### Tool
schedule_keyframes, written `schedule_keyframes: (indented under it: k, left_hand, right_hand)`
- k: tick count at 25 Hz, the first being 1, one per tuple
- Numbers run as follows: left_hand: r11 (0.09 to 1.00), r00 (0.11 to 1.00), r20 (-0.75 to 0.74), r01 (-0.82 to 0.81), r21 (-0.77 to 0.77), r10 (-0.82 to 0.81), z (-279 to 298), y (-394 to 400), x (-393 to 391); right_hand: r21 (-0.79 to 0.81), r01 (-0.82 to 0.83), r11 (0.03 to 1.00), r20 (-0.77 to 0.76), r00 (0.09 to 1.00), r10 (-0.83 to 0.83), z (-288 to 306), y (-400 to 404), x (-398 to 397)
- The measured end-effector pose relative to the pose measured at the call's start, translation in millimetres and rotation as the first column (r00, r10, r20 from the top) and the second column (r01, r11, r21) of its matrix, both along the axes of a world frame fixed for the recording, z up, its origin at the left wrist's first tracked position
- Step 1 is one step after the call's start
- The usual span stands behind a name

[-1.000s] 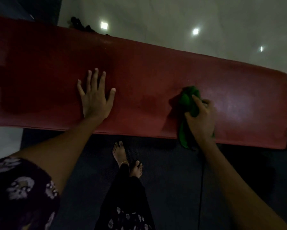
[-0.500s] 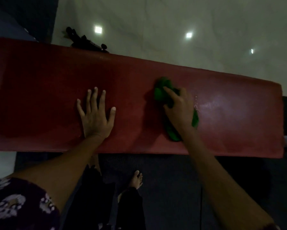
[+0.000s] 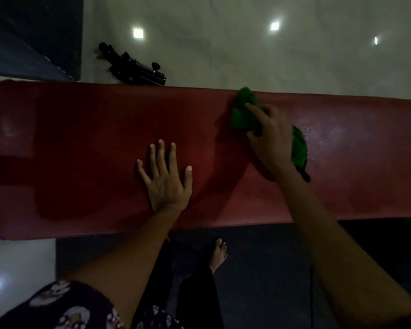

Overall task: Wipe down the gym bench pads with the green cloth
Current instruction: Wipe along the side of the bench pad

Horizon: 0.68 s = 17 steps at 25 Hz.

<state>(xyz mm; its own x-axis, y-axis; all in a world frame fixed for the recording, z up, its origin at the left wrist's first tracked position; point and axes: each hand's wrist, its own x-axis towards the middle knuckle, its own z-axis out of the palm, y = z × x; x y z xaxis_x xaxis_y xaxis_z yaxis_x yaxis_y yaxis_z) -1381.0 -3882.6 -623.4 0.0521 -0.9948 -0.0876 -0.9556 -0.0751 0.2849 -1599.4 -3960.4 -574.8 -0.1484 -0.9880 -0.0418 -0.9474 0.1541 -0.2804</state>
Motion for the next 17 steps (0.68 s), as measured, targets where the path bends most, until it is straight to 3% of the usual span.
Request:
schedule_keyframes:
  k: [1, 3, 4, 6, 8, 10, 11, 13, 15, 17]
  left_hand:
    - [1.000, 1.000, 0.009, 0.003, 0.004, -0.003, -0.4, 0.0, 0.9]
    - [1.000, 1.000, 0.022, 0.014, 0.006, -0.014, -0.2, -1.0, 0.8]
    - [1.000, 1.000, 0.021, 0.017, 0.009, -0.017, 0.0, -2.0, 1.4]
    - [0.999, 0.999, -0.008, 0.040, 0.028, -0.040, 5.9, -1.7, 5.3]
    - [0.995, 0.990, -0.105, 0.094, 0.042, -0.090, 15.0, -4.4, 18.5]
    - [0.996, 0.972, -0.217, 0.093, 0.010, -0.089, 22.6, -14.9, 45.2]
    - [0.999, 0.979, -0.199, 0.043, -0.028, -0.048, 24.1, -21.5, 63.0]
    - [0.997, 0.994, -0.082, -0.075, -0.034, 0.072, 22.2, -36.1, 107.2]
    - [0.993, 0.993, 0.013, -0.117, 0.029, 0.117, 17.2, -43.9, 139.2]
    - [0.993, 0.993, 0.060, -0.101, 0.068, 0.097, 11.9, -42.1, 149.4]
  right_hand:
    - [0.003, 0.122, 0.992, -0.002, 0.992, -0.122, 1.5, -1.0, -13.9]
    - [0.060, 0.445, 0.893, 0.041, 0.893, -0.448, 2.2, -13.1, -29.4]
    - [0.104, 0.511, 0.854, 0.017, 0.857, -0.515, 3.3, -22.6, -18.0]
    - [0.155, 0.413, 0.897, -0.036, 0.910, -0.413, 5.9, -41.4, 38.8]
    - [0.163, 0.111, 0.980, 0.046, 0.992, -0.120, 13.5, -47.4, 105.7]
    - [0.192, -0.154, 0.969, 0.046, 0.988, 0.148, 13.1, -39.5, 137.4]
    - [0.194, -0.155, 0.969, 0.014, 0.988, 0.155, 12.0, -39.4, 133.9]
    - [0.176, 0.154, 0.972, -0.020, 0.988, -0.153, 14.3, -44.3, 116.1]
    - [0.248, 0.414, 0.876, -0.064, 0.909, -0.411, 17.4, -52.4, 120.0]
    - [0.302, 0.354, 0.885, -0.102, 0.935, -0.339, 16.9, -62.1, 163.4]
